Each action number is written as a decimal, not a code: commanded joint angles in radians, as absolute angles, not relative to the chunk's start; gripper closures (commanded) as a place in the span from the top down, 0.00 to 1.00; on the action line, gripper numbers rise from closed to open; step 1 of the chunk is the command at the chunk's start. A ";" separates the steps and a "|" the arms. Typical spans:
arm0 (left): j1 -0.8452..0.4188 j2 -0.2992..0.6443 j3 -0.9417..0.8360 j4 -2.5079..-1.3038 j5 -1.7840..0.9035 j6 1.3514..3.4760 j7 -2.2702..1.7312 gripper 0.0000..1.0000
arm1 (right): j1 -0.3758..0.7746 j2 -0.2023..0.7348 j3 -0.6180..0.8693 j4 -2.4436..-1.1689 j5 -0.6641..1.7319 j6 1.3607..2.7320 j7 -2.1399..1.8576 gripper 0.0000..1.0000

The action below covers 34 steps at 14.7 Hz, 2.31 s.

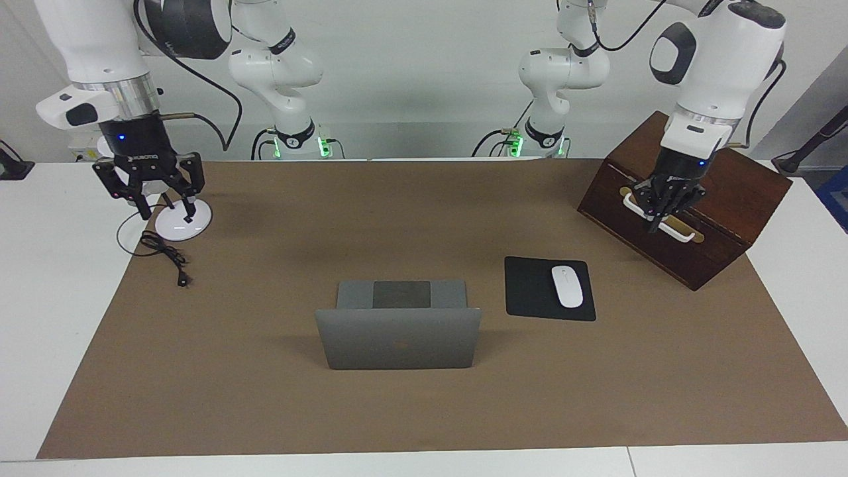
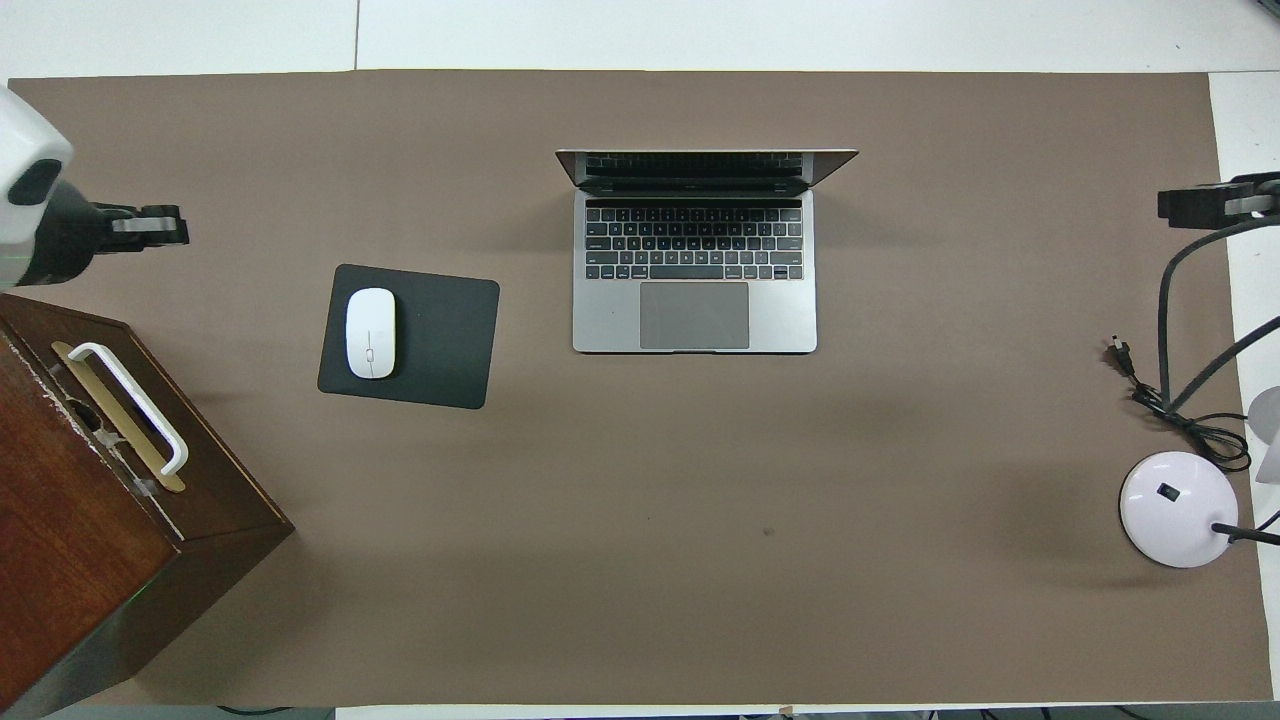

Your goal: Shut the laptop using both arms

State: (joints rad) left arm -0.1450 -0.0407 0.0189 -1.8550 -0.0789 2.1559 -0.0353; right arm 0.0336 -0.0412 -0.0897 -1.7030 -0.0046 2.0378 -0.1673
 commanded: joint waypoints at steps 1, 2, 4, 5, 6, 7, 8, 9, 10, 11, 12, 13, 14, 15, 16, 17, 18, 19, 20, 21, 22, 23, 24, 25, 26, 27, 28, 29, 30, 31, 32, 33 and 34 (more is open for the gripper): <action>-0.215 -0.061 0.029 -1.985 -0.097 2.346 -0.040 0.00 | 0.032 -0.020 -0.083 -1.706 -0.026 2.156 -0.210 0.32; -0.236 -0.061 0.029 -2.023 -0.097 2.411 -0.040 0.00 | 0.032 -0.005 -0.077 -1.697 -0.023 2.214 -0.231 0.22; -0.287 -0.049 0.029 -2.084 -0.097 2.518 -0.034 0.00 | 0.032 0.037 -0.034 -1.655 -0.020 2.298 -0.227 0.01; -0.310 -0.043 0.029 -2.110 -0.097 2.573 -0.034 0.00 | 0.034 0.054 -0.023 -1.643 -0.017 2.334 -0.222 0.00; -0.339 -0.037 0.029 -2.141 -0.097 2.624 -0.034 0.00 | 0.034 0.069 -0.006 -1.638 -0.015 2.380 -0.210 0.00; -0.362 -0.035 0.029 -2.175 -0.097 2.672 -0.031 0.00 | 0.035 0.081 0.012 -1.638 -0.018 2.431 -0.174 0.00; -0.388 -0.035 0.029 -2.210 -0.095 2.722 -0.025 0.00 | 0.037 0.093 0.024 -1.638 -0.026 2.465 -0.126 0.00; -0.420 -0.034 0.031 -2.250 -0.095 2.785 -0.017 0.00 | 0.038 0.110 0.044 -1.637 -0.031 2.479 -0.079 0.00; -0.452 -0.028 0.031 -2.291 -0.095 2.856 -0.015 0.00 | 0.038 0.129 0.070 -1.619 -0.032 2.480 -0.037 0.00; -0.477 -0.012 0.031 -2.321 -0.095 2.920 -0.012 0.00 | 0.038 0.158 0.083 -1.579 -0.032 2.480 0.007 0.00; -0.503 0.004 0.031 -2.338 -0.095 2.968 -0.008 0.00 | 0.043 0.179 0.086 -1.557 -0.046 2.480 0.059 0.00; -0.521 0.018 0.031 -2.348 -0.095 3.000 -0.006 0.00 | 0.044 0.199 0.101 -1.543 -0.082 2.482 0.116 0.00; -0.537 0.037 0.031 -2.350 -0.095 3.025 -0.006 0.00 | 0.044 0.218 0.130 -1.519 -0.136 2.480 0.180 0.00; -0.549 0.054 0.031 -2.352 -0.095 3.055 -0.002 0.00 | 0.044 0.239 0.139 -1.496 -0.190 2.479 0.242 0.00; -0.558 0.078 0.031 -2.352 -0.095 3.091 0.000 0.00 | 0.044 0.254 0.150 -1.474 -0.230 2.479 0.288 0.00; -0.567 0.103 0.031 -2.350 -0.095 3.132 0.000 0.00 | 0.044 0.279 0.167 -1.447 -0.247 2.477 0.319 0.00; -0.581 0.133 0.031 -2.350 -0.095 3.179 0.000 0.00 | 0.046 0.302 0.176 -1.416 -0.252 2.476 0.342 0.00; -0.586 0.164 0.031 -2.349 -0.095 3.222 0.002 0.00 | 0.048 0.328 0.179 -1.384 -0.252 2.470 0.366 0.00; -0.595 0.196 0.031 -2.349 -0.095 3.265 0.002 0.00 | 0.051 0.351 0.190 -1.349 -0.255 2.462 0.405 0.00; -0.606 0.225 0.031 -2.349 -0.095 3.308 0.002 0.00 | 0.055 0.370 0.207 -1.336 -0.293 2.461 0.454 0.00; -0.606 0.256 0.031 -2.345 -0.095 3.356 0.003 0.00 | 0.057 0.385 0.224 -1.321 -0.372 2.454 0.518 0.00; -0.612 0.293 0.031 -2.339 -0.095 3.405 0.003 0.00 | 0.060 0.402 0.256 -1.303 -0.458 2.424 0.594 0.00; -0.629 0.325 0.031 -2.335 -0.095 3.456 0.003 0.00 | 0.060 0.420 0.294 -1.281 -0.515 2.384 0.647 0.00; -0.632 0.353 0.034 -2.332 -0.095 3.489 0.002 0.00 | 0.060 0.434 0.316 -1.267 -0.528 2.361 0.672 0.00; -0.632 0.363 0.034 -2.332 -0.095 3.502 0.003 0.00 | 0.060 0.440 0.331 -1.267 -0.528 2.347 0.695 0.00; -0.634 0.365 0.031 -2.332 -0.095 3.502 0.003 0.00 | 0.063 0.451 0.342 -1.267 -0.529 2.338 0.736 0.00; -0.634 0.367 0.031 -2.324 -0.095 3.502 0.003 0.00 | 0.078 0.463 0.353 -1.266 -0.532 2.336 0.785 0.00; -0.634 0.370 0.031 -2.313 -0.095 3.501 0.002 0.00 | 0.092 0.472 0.354 -1.266 -0.534 2.336 0.825 0.00; -0.640 0.379 0.031 -2.310 -0.095 3.502 0.002 0.00 | 0.103 0.474 0.354 -1.269 -0.534 2.329 0.848 0.00; -0.641 0.382 0.034 -2.309 -0.095 3.502 0.002 0.00 | 0.112 0.474 0.360 -1.270 -0.531 2.295 0.860 0.00; -0.641 0.383 0.034 -2.309 -0.095 3.502 0.003 0.00 | 0.113 0.479 0.382 -1.275 -0.531 2.271 0.874 0.00; -0.643 0.383 0.034 -2.310 -0.095 3.502 0.002 0.00 | 0.114 0.488 0.393 -1.273 -0.531 2.258 0.877 0.00; -0.643 0.390 0.035 -2.310 -0.095 3.502 0.003 0.00 | 0.114 0.491 0.396 -1.273 -0.523 2.249 0.876 0.00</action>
